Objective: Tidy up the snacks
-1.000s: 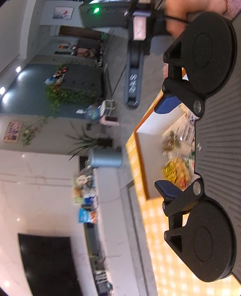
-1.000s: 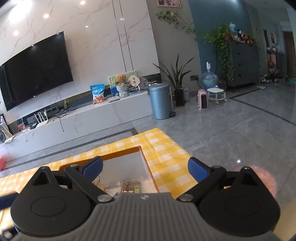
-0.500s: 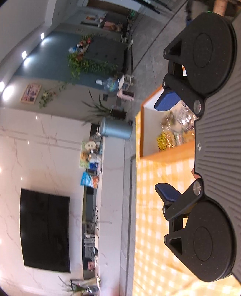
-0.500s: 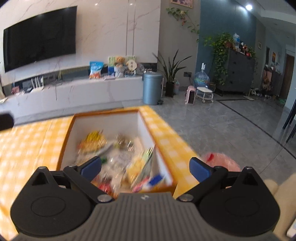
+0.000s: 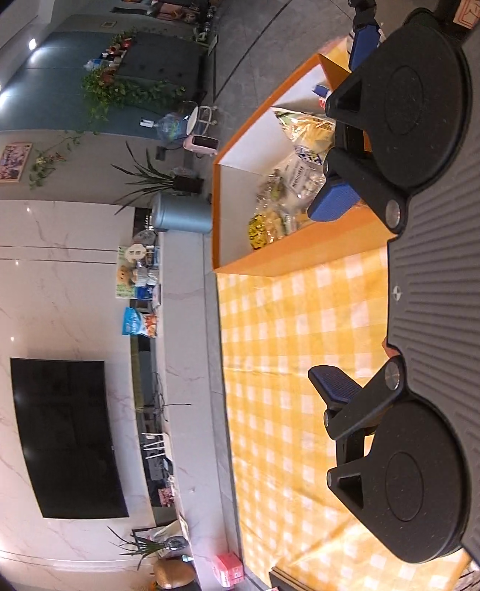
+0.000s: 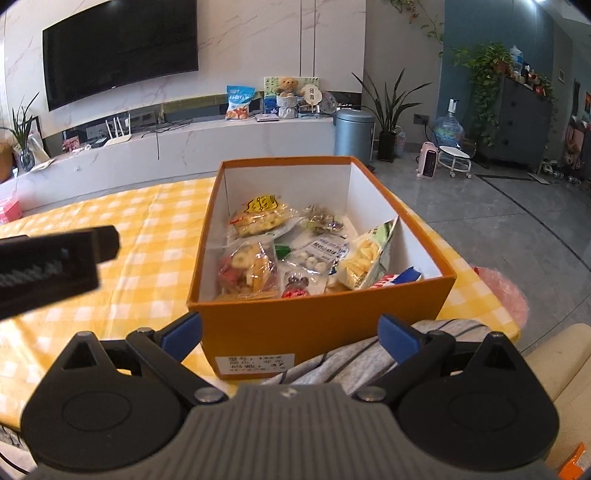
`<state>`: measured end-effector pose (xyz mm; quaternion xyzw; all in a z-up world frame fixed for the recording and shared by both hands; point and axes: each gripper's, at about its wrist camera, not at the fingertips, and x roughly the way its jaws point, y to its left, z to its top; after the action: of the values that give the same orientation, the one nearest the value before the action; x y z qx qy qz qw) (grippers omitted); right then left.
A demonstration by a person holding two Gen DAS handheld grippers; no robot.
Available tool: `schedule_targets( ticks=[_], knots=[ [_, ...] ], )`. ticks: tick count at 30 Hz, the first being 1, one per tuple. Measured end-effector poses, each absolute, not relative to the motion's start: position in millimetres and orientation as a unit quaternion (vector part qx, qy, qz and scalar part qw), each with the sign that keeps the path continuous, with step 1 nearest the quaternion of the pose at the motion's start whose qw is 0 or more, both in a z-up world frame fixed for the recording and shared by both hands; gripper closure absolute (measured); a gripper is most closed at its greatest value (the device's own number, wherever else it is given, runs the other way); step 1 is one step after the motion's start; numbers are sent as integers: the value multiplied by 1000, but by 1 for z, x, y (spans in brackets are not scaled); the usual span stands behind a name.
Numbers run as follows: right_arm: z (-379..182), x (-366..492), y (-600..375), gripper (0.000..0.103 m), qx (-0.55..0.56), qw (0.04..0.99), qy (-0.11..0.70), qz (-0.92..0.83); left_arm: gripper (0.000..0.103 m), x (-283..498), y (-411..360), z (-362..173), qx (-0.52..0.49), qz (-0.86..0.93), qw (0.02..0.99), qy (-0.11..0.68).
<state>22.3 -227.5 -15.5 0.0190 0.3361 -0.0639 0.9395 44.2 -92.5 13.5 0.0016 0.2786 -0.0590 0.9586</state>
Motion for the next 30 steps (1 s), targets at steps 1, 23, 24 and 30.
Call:
schedule_targets(
  ticks=[1,23,24,30],
  knots=[
    [-17,22,-228,4,20,939,336,-64,0,42,-92,10,3,-61,957,283],
    [-20,22,-228,4,13,939,334,-78,0,41,-98,-3,-4,-72,943,323],
    [-20,22,-228,4,13,939,333,-78,0,42,-96,-4,-5,-72,943,325],
    [-21,22,-227,4,10,939,334,-80,0,42,-96,-3,-6,-72,942,327]
  ],
)
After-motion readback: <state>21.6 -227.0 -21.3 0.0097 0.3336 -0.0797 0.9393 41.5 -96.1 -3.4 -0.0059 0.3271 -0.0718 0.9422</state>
